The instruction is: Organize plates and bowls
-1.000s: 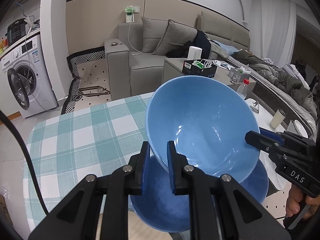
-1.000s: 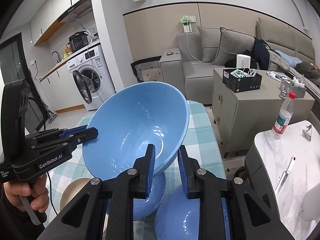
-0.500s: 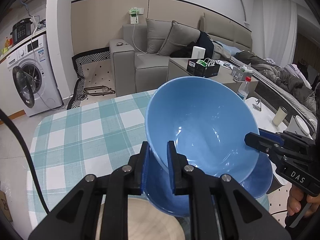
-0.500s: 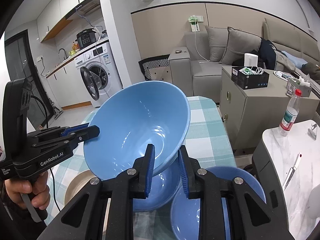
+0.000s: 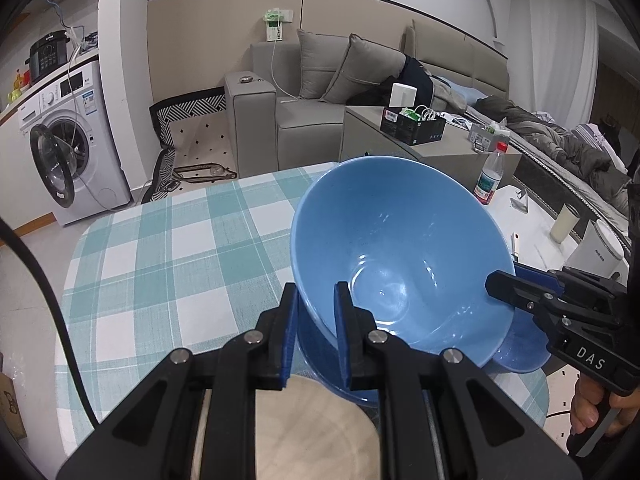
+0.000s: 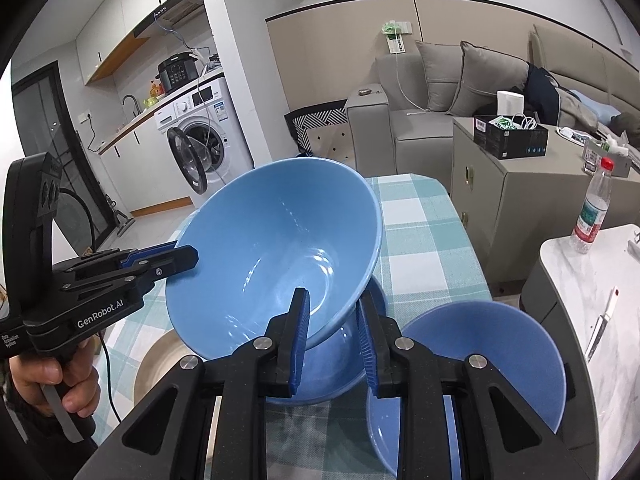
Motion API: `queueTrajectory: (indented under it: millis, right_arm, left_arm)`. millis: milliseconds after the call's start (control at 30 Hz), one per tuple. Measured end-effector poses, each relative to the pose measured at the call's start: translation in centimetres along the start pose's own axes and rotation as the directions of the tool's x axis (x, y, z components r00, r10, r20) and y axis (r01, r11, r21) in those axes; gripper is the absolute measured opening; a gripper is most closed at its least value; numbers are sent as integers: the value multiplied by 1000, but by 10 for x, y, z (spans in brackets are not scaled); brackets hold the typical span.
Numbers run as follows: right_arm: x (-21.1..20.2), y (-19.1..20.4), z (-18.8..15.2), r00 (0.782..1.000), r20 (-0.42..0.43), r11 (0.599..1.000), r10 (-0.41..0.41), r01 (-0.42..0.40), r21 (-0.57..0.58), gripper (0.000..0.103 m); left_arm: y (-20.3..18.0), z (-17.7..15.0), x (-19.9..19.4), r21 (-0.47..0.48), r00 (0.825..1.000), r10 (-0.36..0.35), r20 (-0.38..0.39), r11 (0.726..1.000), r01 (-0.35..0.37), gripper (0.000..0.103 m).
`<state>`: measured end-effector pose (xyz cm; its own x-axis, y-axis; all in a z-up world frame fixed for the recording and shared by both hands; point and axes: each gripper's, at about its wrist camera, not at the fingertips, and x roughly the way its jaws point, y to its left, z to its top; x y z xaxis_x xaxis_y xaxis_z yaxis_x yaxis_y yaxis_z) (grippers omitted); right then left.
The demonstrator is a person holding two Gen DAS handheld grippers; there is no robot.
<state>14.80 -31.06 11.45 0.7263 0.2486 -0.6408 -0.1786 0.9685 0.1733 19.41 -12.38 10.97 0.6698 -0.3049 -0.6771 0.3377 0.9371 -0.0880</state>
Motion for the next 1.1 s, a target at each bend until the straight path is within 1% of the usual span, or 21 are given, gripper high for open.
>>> queueTrajectory:
  millis: [333,700,967,1100]
  right_arm:
    - [9,0,-18,1000,-8,1000,0,0,19,24]
    - [26,-2,-30,999,-39,1000,-17,18,15,24]
    - [31,-1,-39,998,-38,999,-52,51,-14,24]
    - [33,-1,-42,998,-44,999,-50,49,-11,24]
  left_arm:
    - [4,-15,14,-12,999,-10,-39,1000,10,14]
    - [6,-24,29,-11,997,-2,-73,1000,1,15]
    - [5,-29,39,-6,995,8,-95,1000,-9,15]
    - [4,-32,45,-2,994,15,-112,1000,-16,15]
